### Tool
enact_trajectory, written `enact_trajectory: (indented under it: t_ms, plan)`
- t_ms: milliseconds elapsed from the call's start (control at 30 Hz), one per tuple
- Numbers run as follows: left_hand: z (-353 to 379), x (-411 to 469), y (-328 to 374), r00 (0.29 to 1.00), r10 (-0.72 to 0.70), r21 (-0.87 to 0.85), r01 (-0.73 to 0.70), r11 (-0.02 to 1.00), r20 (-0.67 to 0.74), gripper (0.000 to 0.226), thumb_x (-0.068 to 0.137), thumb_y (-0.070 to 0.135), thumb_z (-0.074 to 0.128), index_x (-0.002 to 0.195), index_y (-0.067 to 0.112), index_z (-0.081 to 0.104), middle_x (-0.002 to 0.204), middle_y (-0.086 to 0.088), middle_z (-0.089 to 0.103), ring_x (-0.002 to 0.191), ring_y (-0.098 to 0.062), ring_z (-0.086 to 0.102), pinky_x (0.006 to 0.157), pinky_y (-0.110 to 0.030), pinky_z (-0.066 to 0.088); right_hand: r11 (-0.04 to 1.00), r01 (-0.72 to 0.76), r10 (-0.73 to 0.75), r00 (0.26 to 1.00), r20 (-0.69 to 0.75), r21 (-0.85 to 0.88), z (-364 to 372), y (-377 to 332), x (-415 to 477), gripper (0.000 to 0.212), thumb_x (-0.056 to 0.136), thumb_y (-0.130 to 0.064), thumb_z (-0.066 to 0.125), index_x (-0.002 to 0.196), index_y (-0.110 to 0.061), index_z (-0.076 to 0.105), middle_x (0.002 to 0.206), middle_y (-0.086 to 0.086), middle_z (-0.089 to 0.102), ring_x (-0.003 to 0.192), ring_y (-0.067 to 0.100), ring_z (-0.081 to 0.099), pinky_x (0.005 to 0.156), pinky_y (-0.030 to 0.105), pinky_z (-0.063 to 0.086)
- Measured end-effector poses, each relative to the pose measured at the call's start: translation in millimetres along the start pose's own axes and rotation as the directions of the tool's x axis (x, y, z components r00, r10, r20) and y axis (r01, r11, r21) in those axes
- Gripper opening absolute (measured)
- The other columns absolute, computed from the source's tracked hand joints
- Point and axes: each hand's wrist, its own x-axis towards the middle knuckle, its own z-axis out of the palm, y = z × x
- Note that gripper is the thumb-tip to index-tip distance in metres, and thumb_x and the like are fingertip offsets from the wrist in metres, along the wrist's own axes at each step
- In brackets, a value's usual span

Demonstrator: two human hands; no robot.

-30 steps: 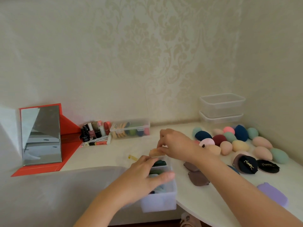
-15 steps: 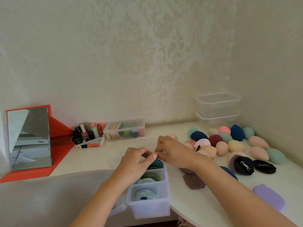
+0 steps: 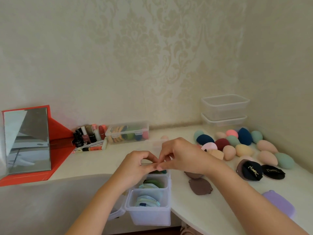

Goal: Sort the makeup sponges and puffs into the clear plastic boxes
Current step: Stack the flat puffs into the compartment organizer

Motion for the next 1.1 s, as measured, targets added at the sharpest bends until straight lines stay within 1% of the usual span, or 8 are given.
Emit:
enact_trajectory:
  t_ms: [133, 267, 367, 467, 567, 633, 767, 1100]
  plan:
    - [-14, 0, -1, 0.991, 0.026, -0.001, -0.026, 1.000, 0.132, 0.020, 0.081, 0.011, 0.071, 0.090, 0.029, 0.073, 0.093, 0.016, 0.072, 0.093, 0.004, 0.063, 0.092, -0.020, 0.045, 0.989, -0.037, 0.055, 0.990, 0.127, -0.145, 5, -9, 0, 0.016, 0.085, -0.023, 0.066, 0.096, -0.021, 0.077, 0.065, -0.016, 0.054, 0.067, 0.005, 0.049, 0.059, 0.013, 0.034]
    - [-6, 0, -2, 1.000, 0.016, 0.010, -0.016, 1.000, 0.002, 0.019, 0.076, 0.006, 0.073, 0.080, 0.024, 0.070, 0.084, 0.009, 0.073, 0.087, 0.002, 0.065, 0.089, -0.024, 0.049, 0.956, -0.076, 0.129, 0.977, 0.171, -0.285, 2, -17, 8, 0.022, 0.085, -0.026, 0.066, 0.105, -0.022, 0.074, 0.084, -0.003, 0.064, 0.076, 0.010, 0.048, 0.058, 0.020, 0.037]
    - [1, 0, -2, 0.998, 0.020, 0.016, -0.019, 1.000, -0.052, 0.020, 0.076, 0.007, 0.073, 0.076, 0.026, 0.067, 0.082, 0.009, 0.072, 0.085, 0.000, 0.065, 0.082, -0.019, 0.049, 0.969, -0.115, 0.157, 0.970, 0.186, -0.217, 3, -18, 8, 0.022, 0.084, -0.022, 0.068, 0.105, -0.018, 0.075, 0.097, 0.000, 0.072, 0.083, 0.014, 0.058, 0.075, 0.025, 0.048]
    - [6, 0, -1, 0.994, 0.019, 0.045, -0.015, 0.999, -0.106, 0.023, 0.079, 0.006, 0.069, 0.076, 0.028, 0.064, 0.083, 0.011, 0.069, 0.083, 0.004, 0.062, 0.069, -0.002, 0.042, 0.977, -0.120, 0.156, 0.965, 0.208, -0.177, -1, -18, 9, 0.024, 0.083, -0.020, 0.069, 0.106, -0.018, 0.074, 0.085, -0.007, 0.065, 0.073, 0.004, 0.052, 0.062, 0.008, 0.039]
    - [10, -1, -2, 0.992, 0.008, 0.025, -0.005, 1.000, -0.127, 0.019, 0.080, 0.007, 0.066, 0.080, 0.025, 0.064, 0.085, 0.009, 0.070, 0.084, 0.001, 0.062, 0.070, -0.007, 0.043, 0.980, -0.058, 0.101, 0.969, 0.227, -0.189, -2, -17, 12, 0.024, 0.082, -0.019, 0.070, 0.105, -0.021, 0.074, 0.074, -0.015, 0.048, 0.069, 0.004, 0.045, 0.059, 0.007, 0.034]
    - [10, -1, -3, 0.992, 0.004, 0.004, -0.003, 1.000, -0.130, 0.016, 0.080, 0.007, 0.066, 0.081, 0.023, 0.066, 0.086, 0.008, 0.070, 0.086, -0.001, 0.063, 0.074, -0.012, 0.044, 0.983, -0.033, 0.077, 0.968, 0.237, -0.183, 3, -17, 12, 0.021, 0.083, -0.016, 0.068, 0.102, -0.020, 0.075, 0.074, -0.014, 0.053, 0.073, 0.005, 0.050, 0.064, 0.008, 0.037]
    - [13, 2, -4, 0.984, -0.004, -0.002, 0.004, 1.000, -0.179, 0.017, 0.080, 0.007, 0.066, 0.083, 0.023, 0.067, 0.085, 0.010, 0.070, 0.085, 0.002, 0.063, 0.071, -0.006, 0.043, 0.963, -0.089, 0.133, 0.978, 0.164, -0.253, 4, -19, 12, 0.023, 0.086, -0.012, 0.060, 0.103, -0.017, 0.074, 0.098, 0.003, 0.072, 0.081, 0.015, 0.056, 0.067, 0.017, 0.041]
    - [17, 4, 3, 0.980, 0.003, 0.041, 0.005, 0.999, -0.197, 0.031, 0.079, -0.001, 0.063, 0.073, 0.029, 0.061, 0.077, 0.018, 0.064, 0.078, 0.006, 0.058, 0.064, 0.003, 0.037, 0.825, -0.251, 0.305, 0.952, 0.025, -0.506, 20, -25, 21, 0.022, 0.092, -0.010, 0.051, 0.109, -0.006, 0.064, 0.102, 0.015, 0.059, 0.102, 0.030, 0.057, 0.070, 0.029, 0.035]
